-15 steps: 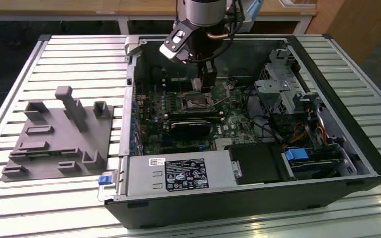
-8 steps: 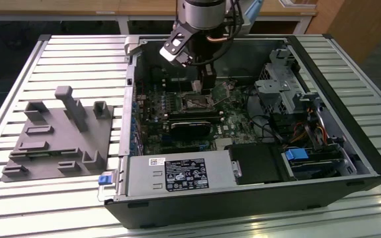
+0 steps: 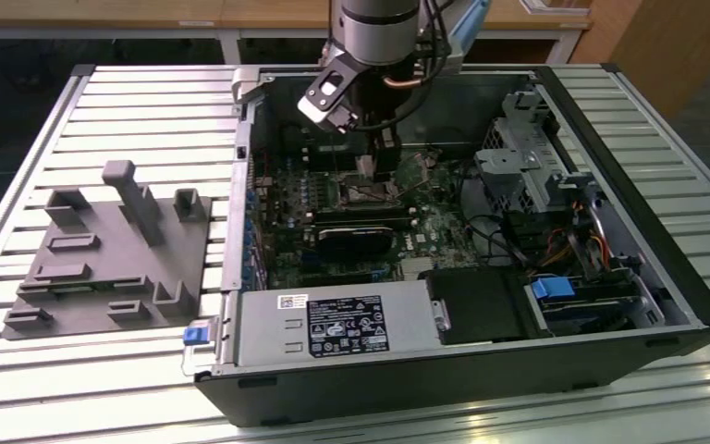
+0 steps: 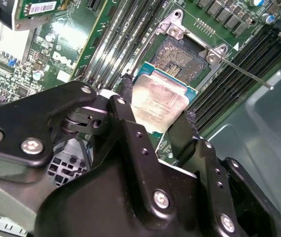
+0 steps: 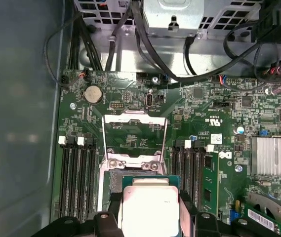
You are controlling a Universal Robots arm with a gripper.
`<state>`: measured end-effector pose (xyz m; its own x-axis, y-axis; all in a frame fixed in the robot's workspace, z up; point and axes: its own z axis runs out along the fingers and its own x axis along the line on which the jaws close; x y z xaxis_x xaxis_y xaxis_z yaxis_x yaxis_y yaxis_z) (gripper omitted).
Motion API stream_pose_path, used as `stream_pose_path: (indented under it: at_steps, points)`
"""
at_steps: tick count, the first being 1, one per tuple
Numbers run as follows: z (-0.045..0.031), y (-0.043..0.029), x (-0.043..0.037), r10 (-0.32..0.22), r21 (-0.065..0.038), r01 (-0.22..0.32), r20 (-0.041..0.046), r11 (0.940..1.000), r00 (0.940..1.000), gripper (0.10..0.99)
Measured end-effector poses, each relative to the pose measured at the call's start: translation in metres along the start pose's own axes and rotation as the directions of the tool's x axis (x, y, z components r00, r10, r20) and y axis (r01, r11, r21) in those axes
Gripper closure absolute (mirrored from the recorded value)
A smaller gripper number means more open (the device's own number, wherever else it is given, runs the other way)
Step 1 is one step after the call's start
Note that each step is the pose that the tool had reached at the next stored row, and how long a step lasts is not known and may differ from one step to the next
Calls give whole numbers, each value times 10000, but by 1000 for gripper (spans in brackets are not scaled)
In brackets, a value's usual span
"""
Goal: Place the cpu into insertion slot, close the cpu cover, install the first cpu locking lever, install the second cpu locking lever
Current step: 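Place the cpu into insertion slot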
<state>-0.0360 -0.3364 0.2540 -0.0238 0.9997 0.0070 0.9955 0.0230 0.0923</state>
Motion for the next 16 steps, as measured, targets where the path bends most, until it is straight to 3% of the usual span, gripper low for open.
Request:
stream_pose_path:
  at_steps: [16]
  points:
    - [236, -80, 87, 44, -3, -44, 2, 10000, 10000, 549]
